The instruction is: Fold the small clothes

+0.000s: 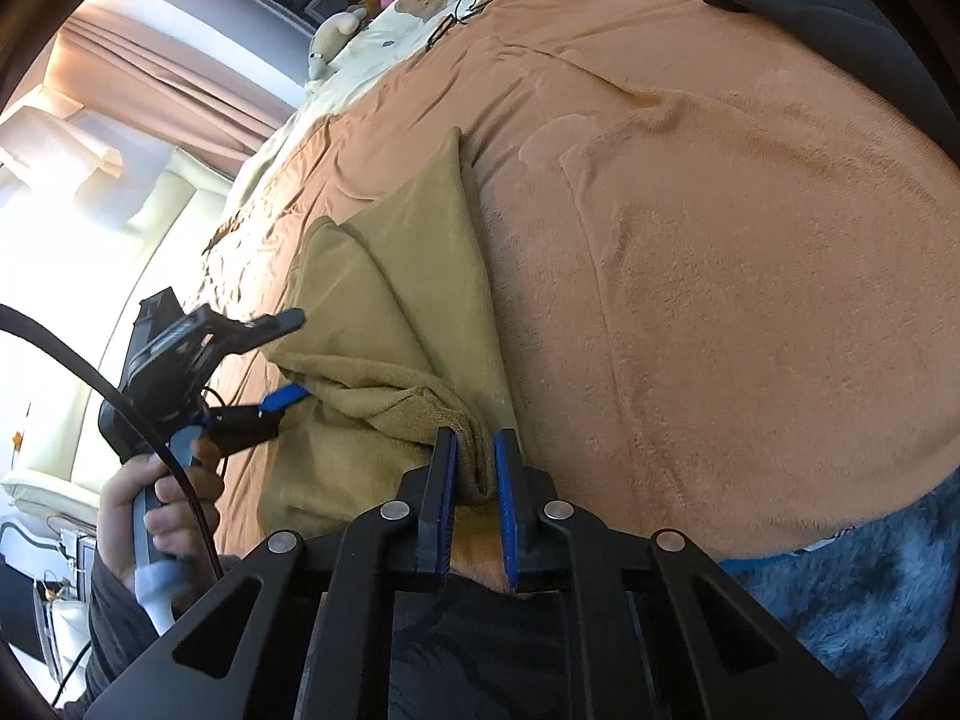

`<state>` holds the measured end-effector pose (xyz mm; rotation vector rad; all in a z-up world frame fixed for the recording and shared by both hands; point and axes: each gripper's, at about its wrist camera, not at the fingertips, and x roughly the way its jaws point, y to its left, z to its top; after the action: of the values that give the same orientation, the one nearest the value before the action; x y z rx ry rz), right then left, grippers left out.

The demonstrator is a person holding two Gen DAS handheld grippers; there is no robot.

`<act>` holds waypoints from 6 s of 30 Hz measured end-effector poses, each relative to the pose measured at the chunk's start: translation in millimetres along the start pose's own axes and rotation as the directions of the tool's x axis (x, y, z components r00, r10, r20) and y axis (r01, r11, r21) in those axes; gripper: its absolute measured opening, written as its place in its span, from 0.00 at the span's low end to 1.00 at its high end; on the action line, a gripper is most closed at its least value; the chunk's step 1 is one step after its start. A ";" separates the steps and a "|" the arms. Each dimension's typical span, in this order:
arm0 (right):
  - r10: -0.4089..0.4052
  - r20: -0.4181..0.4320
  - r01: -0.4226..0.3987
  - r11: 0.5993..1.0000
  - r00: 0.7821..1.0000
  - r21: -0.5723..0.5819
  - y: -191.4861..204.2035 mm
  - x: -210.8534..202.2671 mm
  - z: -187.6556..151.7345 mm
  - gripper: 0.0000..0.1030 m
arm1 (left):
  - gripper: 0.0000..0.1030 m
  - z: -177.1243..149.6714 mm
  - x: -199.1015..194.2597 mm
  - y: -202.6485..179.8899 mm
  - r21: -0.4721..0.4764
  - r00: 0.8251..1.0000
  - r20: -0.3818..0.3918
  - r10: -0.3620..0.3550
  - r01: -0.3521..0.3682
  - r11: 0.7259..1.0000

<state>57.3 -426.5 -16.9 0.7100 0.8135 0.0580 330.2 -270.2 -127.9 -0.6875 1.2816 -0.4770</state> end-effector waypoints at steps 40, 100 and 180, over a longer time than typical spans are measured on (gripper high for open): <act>0.108 -0.006 -0.108 0.994 0.994 0.031 -22.3 15.2 -6.7 0.04 | 0.56 72.1 77.3 -119.9 0.326 0.998 -0.044 -0.037 0.049 0.944; -0.106 -0.033 0.104 0.992 0.994 -0.077 26.1 26.3 8.7 0.29 | 0.34 -78.0 -70.2 68.5 0.220 0.969 -0.102 0.224 -0.198 0.955; 0.105 -0.239 -0.130 0.987 0.965 -0.090 29.1 205.7 171.5 0.42 | 0.20 127.4 -19.9 81.3 0.111 1.000 -0.010 0.005 -0.004 0.994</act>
<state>324.3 -436.3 -51.3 0.6587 0.9849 0.2941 445.2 -173.5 -153.9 -0.5892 1.2560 -0.5449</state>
